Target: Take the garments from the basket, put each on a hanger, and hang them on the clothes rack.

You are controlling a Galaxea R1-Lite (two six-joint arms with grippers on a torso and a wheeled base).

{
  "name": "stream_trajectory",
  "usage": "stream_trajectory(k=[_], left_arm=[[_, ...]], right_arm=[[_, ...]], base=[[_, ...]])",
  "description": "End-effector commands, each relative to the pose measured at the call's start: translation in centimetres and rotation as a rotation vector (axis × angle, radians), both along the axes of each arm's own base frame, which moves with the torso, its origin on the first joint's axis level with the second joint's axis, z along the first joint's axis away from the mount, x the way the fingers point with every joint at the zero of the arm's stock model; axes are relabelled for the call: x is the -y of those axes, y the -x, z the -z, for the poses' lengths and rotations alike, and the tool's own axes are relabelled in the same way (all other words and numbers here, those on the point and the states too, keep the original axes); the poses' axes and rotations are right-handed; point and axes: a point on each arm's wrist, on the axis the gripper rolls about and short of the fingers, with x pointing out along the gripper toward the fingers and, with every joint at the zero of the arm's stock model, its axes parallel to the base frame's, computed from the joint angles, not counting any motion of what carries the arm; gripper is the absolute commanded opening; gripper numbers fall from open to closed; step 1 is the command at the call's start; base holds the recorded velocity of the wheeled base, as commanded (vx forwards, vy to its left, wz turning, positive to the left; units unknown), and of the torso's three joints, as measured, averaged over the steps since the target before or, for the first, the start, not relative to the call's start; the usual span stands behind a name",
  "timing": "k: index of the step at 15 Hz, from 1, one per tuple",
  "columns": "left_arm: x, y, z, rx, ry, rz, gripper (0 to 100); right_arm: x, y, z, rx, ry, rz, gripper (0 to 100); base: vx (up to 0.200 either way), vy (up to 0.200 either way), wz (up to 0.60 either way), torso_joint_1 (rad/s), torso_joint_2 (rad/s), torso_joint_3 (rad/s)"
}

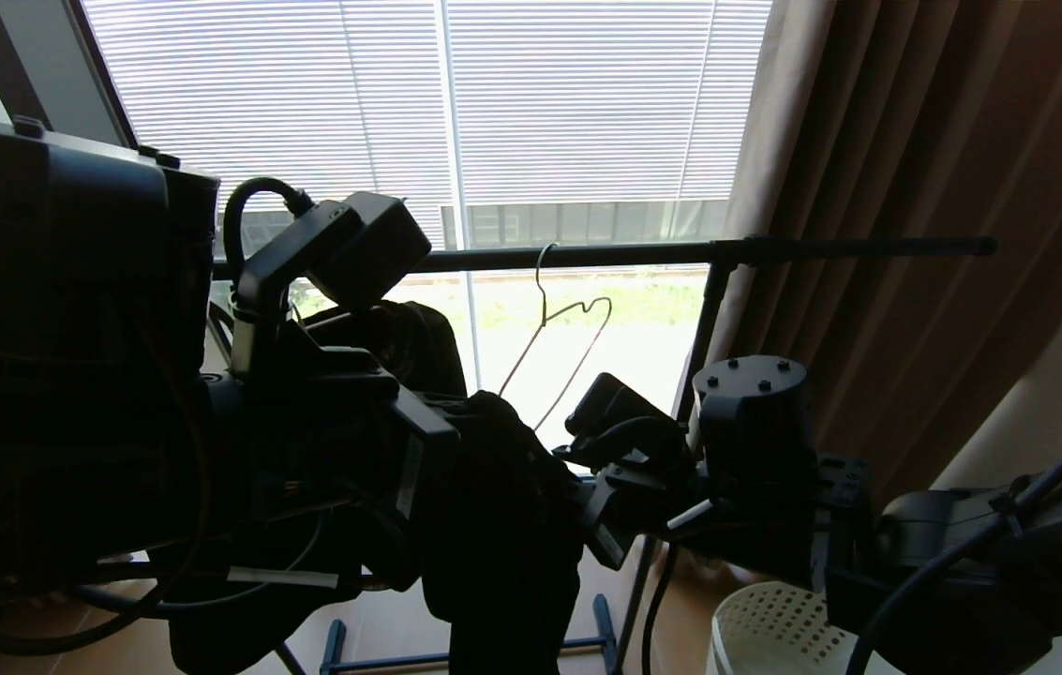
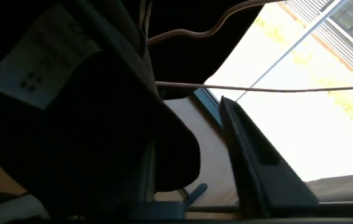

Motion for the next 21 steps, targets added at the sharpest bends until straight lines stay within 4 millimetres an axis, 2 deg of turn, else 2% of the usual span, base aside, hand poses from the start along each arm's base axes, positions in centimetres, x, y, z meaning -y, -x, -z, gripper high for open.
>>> stream_trajectory(k=[1, 4, 6, 9, 12, 15, 16, 18, 21], left_arm=[[-0.3, 0.3, 0.2, -0.003, -0.002, -0.001, 0], [-0.8, 0.3, 0.9, -0.021, -0.019, -0.017, 0], [-2.1, -0.7, 2.5, -0.068, -0.050, -0.066, 0], [-2.1, -2.0, 4.0, -0.120, -0.035, -0.019, 0], [-1.1, -3.3, 5.1, -0.127, -0.039, -0.018, 0], [-0.8, -3.0, 5.5, -0.120, -0.066, 0.008, 0], [-0.8, -3.0, 5.5, -0.120, -0.066, 0.009, 100], [-1.4, -2.1, 5.4, -0.113, -0.064, 0.012, 100], [-2.5, -0.7, 5.8, -0.105, -0.083, 0.020, 100]], right_arm=[[0.0, 0.0, -0.1, -0.005, -0.009, 0.004, 0], [0.9, 0.5, -1.2, -0.007, -0.046, 0.033, 0], [3.2, 0.9, -3.3, 0.011, -0.112, 0.112, 0], [5.1, 1.4, -5.1, 0.025, -0.177, 0.224, 0], [5.5, 2.1, -5.4, 0.040, -0.174, 0.257, 0], [5.5, 2.3, -5.1, 0.042, -0.167, 0.273, 0], [5.6, 2.3, -5.1, 0.041, -0.166, 0.278, 0], [6.2, 2.8, -5.2, 0.052, -0.163, 0.316, 0], [8.4, 3.3, -4.4, 0.025, -0.153, 0.379, 0]], base=[[0.000, 0.000, 0.00, 0.000, 0.00, 0.000], [0.000, 0.000, 0.00, 0.000, 0.00, 0.000], [0.000, 0.000, 0.00, 0.000, 0.00, 0.000], [0.000, 0.000, 0.00, 0.000, 0.00, 0.000], [0.000, 0.000, 0.00, 0.000, 0.00, 0.000], [0.000, 0.000, 0.00, 0.000, 0.00, 0.000], [0.000, 0.000, 0.00, 0.000, 0.00, 0.000], [0.000, 0.000, 0.00, 0.000, 0.00, 0.000], [0.000, 0.000, 0.00, 0.000, 0.00, 0.000]])
